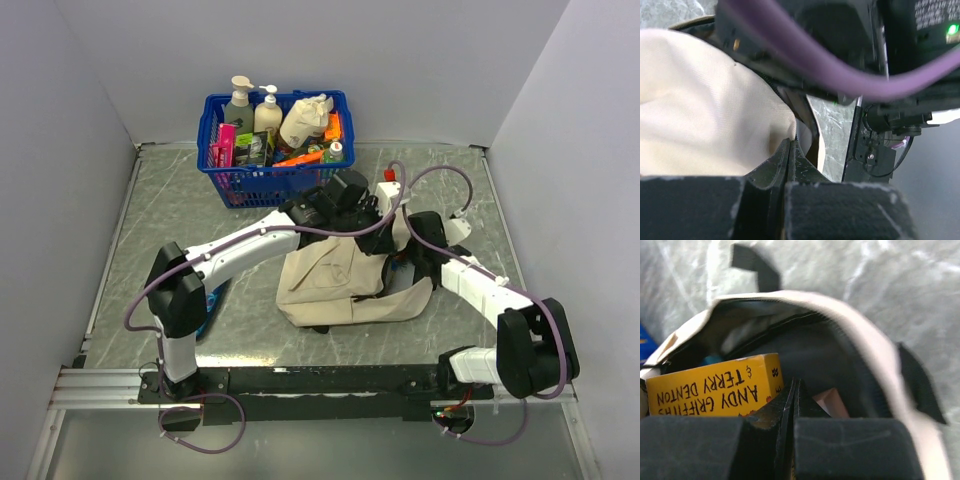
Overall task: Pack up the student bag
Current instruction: Place the book in the student bag.
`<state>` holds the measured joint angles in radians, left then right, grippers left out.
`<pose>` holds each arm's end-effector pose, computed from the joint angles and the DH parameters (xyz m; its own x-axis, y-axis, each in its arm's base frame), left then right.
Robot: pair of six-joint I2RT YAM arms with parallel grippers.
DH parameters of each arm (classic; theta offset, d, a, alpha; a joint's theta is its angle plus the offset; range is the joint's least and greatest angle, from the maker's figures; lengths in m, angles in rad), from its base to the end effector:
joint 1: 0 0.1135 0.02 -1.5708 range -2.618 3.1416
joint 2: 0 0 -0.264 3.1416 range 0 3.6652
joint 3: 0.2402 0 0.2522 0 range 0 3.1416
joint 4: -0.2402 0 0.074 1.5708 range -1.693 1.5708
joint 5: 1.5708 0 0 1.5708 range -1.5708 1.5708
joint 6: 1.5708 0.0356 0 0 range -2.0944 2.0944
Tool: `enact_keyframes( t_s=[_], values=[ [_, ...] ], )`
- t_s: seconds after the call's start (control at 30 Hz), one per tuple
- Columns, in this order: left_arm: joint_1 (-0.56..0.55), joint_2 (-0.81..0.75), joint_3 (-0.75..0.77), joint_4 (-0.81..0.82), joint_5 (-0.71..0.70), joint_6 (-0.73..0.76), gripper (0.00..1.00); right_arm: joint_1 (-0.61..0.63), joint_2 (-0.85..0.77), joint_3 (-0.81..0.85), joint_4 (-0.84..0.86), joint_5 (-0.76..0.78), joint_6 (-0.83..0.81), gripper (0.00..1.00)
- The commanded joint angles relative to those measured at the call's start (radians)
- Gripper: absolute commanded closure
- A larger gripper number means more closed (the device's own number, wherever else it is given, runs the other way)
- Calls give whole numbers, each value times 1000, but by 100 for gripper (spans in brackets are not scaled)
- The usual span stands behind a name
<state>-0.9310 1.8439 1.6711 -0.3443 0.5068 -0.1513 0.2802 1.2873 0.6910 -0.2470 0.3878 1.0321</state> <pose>0.2454 -0.3587 0.3327 -0.4355 0.3644 -0.8232 0.8979 0.2412 -0.3682 0.2475 0.0572 0.1992 -0.3805 0.7174 -0.5836 0.6087 0.6694 0.4259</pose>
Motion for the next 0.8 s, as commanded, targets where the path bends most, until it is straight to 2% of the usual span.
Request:
enact_keyframes(
  t_s=[0.0, 0.07, 0.17, 0.27, 0.3, 0.33, 0.4, 0.43, 0.5, 0.53, 0.57, 0.6, 0.63, 0.67, 0.73, 0.77],
  values=[
    [-6, 12, 58, 10, 44, -1, 99, 47, -3, 7, 187, -122, 54, 100],
    [-6, 17, 65, 10, 52, 1, 99, 50, -14, -28, 295, -193, 68, 100],
    [-6, 23, 72, 14, 61, -7, 99, 48, 12, -51, 369, -269, 86, 100],
    [-9, 23, 70, 21, 67, -5, 99, 48, 46, -97, 527, -337, 114, 100],
    [-9, 20, 68, 19, 71, -2, 99, 42, 70, -111, 646, -399, 118, 100],
    [-9, 18, 64, 21, 79, -1, 99, 40, 79, -129, 687, -440, 132, 100],
    [-9, 15, 53, 18, 85, 4, 99, 19, 70, -137, 732, -484, 131, 98],
    [-9, 12, 52, 15, 85, 7, 99, 13, 49, -124, 673, -463, 96, 95],
    [-9, 6, 44, 5, 81, 16, 99, 11, -46, -85, 510, -385, 33, 76],
    [-8, 2, 36, 5, 78, 18, 99, 10, -75, -56, 382, -281, -27, 68],
    [-8, -3, 30, 5, 64, 21, 99, 10, -103, -45, 329, -235, -36, 55],
    [-6, -12, 27, 4, 56, 25, 99, 11, -155, -39, 290, -204, -65, 49],
    [3, -14, 24, 2, 49, 25, 99, 10, -183, -22, 182, -123, -69, 45],
    [9, -15, 27, -5, 38, 27, 99, 5, -209, -18, 146, -98, -73, 35],
    [43, -23, 33, -35, 35, 29, 99, -13, -287, 8, 63, -48, -90, 27],
    [58, -29, 35, -42, 32, 29, 98, -16, -310, 19, -2, 0, -101, 15]
  ],
)
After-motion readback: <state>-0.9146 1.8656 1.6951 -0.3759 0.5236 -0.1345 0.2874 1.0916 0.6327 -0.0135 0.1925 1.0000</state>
